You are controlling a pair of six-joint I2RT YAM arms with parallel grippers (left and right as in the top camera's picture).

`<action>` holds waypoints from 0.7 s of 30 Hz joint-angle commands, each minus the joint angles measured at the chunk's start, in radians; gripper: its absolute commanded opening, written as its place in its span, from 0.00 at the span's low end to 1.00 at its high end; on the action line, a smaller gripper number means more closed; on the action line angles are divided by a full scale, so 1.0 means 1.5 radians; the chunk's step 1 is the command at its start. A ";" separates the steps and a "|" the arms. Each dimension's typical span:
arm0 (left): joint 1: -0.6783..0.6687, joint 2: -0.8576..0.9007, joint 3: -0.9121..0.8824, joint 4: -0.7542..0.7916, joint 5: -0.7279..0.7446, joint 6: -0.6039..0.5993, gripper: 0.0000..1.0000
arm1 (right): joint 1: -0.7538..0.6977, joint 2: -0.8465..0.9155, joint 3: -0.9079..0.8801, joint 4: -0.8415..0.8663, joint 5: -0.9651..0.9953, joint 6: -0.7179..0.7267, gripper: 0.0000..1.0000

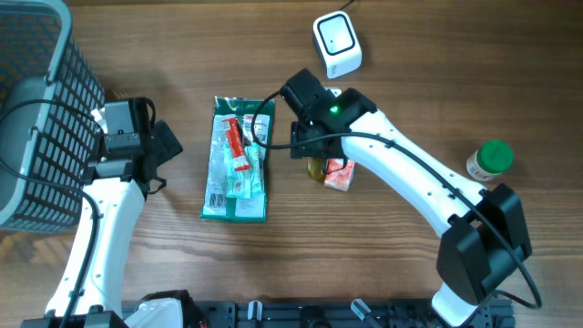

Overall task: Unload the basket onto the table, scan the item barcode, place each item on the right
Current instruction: 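Reach the right gripper to the oil bottle and grasp it, then lift the oil bottle and tilt it toward the scanner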

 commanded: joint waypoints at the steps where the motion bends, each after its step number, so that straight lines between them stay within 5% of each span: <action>1: 0.003 0.004 -0.003 0.002 -0.002 0.001 1.00 | 0.000 0.009 -0.021 0.006 0.001 0.002 0.74; 4: 0.003 0.004 -0.003 0.002 -0.002 0.001 1.00 | 0.000 0.009 -0.021 0.008 0.001 0.002 0.70; 11: 0.003 0.004 -0.003 0.002 -0.002 0.001 1.00 | -0.001 0.007 -0.020 0.022 -0.009 0.002 0.37; 21: 0.003 0.004 -0.003 0.002 -0.002 0.001 1.00 | -0.053 -0.067 -0.020 0.029 -0.122 -0.042 0.31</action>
